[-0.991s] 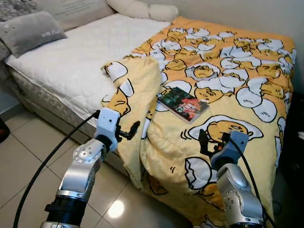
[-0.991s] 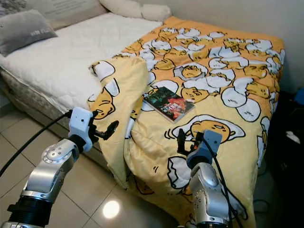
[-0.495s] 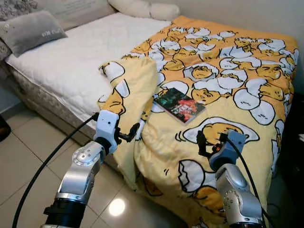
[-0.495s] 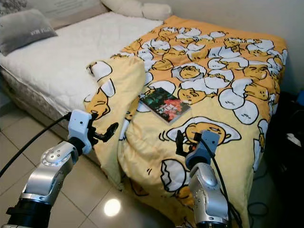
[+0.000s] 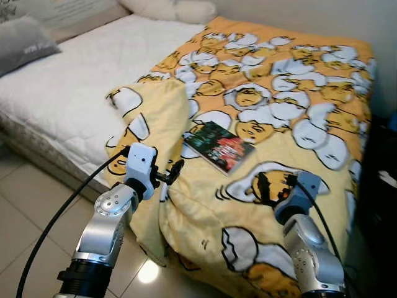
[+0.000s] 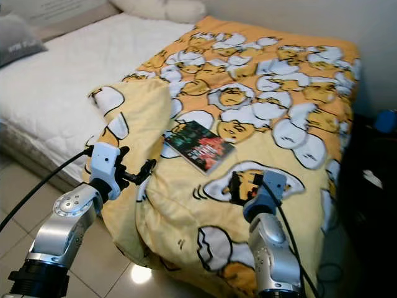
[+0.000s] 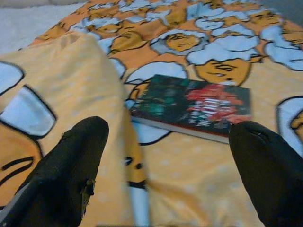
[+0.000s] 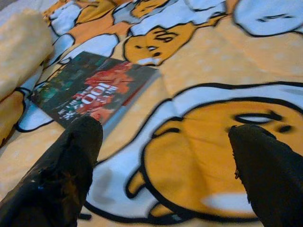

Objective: Clean up the room

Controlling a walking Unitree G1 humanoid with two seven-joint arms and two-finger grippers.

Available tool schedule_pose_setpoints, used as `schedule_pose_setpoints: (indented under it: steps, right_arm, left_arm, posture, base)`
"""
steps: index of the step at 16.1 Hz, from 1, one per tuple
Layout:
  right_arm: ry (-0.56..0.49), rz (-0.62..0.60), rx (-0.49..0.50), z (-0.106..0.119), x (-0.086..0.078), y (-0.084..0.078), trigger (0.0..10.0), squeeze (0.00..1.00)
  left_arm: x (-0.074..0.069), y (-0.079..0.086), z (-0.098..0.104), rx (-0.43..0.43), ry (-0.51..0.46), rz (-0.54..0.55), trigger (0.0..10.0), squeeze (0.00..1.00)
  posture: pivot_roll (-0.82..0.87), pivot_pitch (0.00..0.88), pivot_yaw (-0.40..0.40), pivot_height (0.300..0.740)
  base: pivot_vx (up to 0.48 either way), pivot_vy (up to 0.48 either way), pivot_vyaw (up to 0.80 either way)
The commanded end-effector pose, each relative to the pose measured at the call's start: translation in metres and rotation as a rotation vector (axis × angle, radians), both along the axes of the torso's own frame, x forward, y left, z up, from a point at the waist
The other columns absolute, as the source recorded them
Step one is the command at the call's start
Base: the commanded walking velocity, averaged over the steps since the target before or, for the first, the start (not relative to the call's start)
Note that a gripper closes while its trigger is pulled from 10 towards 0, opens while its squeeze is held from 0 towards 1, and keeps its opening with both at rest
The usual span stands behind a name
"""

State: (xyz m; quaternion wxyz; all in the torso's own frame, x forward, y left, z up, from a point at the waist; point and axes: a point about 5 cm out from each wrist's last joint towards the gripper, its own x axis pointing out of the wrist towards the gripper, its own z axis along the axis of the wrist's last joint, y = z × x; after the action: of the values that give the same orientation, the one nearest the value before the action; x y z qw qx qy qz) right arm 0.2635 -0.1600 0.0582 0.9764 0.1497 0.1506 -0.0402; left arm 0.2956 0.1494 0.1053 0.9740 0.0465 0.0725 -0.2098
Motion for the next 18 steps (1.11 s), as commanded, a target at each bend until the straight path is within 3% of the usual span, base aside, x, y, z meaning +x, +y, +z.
schedule_pose_setpoints:
  steps: [1, 14, 18]
  right_arm:
    - [0.012, 0.018, 0.001, -0.0022, -0.0005, 0.0054, 10.0, 0.0]
    - [0.046, 0.026, 0.024, -0.0073, -0.0055, 0.0083, 10.0, 0.0]
    - [0.047, 0.032, 0.022, -0.0071, -0.0051, 0.0094, 10.0, 0.0]
  left_arm:
    - [-0.0016, 0.0056, 0.0012, 0.01, -0.001, 0.014, 10.0, 0.3]
    - [-0.0013, 0.0052, -0.0011, 0.03, 0.014, 0.003, 10.0, 0.27]
    - [-0.0009, 0.0067, -0.0009, 0.023, 0.016, 0.01, 10.0, 0.27]
  posture:
    - [-0.05, 0.0, 0.051, 0.74]
    - [-0.06, 0.0, 0.068, 0.74]
    - [-0.06, 0.0, 0.068, 0.74]
  base:
    - [0.0, 0.0, 0.0]
    - [0.0, 0.0, 0.0]
    - [0.0, 0.239, -0.54]
